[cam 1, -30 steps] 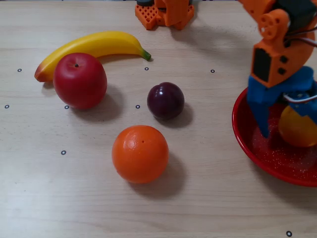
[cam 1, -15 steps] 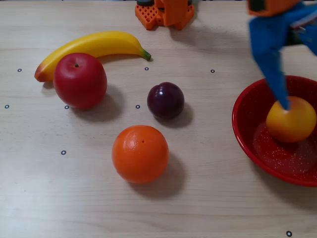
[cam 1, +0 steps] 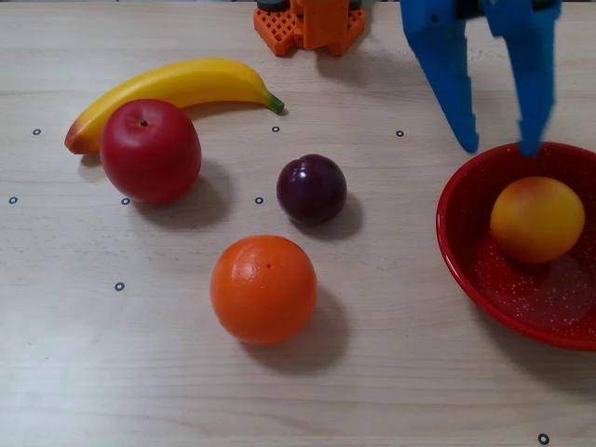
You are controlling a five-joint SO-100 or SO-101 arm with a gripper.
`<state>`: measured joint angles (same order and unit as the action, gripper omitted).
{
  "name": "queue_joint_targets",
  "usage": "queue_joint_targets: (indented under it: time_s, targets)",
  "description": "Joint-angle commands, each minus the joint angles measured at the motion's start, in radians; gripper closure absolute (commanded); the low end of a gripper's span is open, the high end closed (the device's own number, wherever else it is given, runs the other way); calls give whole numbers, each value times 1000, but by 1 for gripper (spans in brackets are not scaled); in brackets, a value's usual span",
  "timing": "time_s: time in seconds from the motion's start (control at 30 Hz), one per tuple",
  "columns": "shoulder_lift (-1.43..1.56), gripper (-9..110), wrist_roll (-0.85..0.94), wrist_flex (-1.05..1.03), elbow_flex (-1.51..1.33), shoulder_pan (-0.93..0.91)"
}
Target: Put peach in the red bowl.
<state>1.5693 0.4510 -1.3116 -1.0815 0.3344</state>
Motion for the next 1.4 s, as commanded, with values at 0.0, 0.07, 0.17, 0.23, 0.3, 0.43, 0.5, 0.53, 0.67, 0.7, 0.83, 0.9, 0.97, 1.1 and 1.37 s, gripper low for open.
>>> queue_joint_targets:
  time_s: [0.0, 0.07, 0.17, 0.23, 0.3, 0.43, 0.5, 0.53, 0.67, 0.7, 0.83, 0.9, 0.97, 1.1, 1.37]
  targets:
    - [160, 99, -25, -18, 44, -61]
    - [176, 101, -25, -29, 44, -74]
    - [201, 102, -40, -32, 38, -101]
    - [219, 102, -69, -31, 32, -126]
    - [239, 102, -101, -23, 21, -150]
    - [291, 102, -181, 6, -25, -209]
    - [327, 102, -219, 40, -75, -242]
    - [350, 102, -236, 61, -109, -258]
    - [451, 102, -281, 115, -239, -307]
    - [472, 102, -287, 114, -264, -314]
    - [600, 102, -308, 133, -407, -324]
    - [681, 102, -321, 160, -497, -324]
    - [769, 102, -328, 175, -588, -321]
    - [910, 102, -357, 184, -738, -316]
    - [1144, 102, -353, 186, -980, -321]
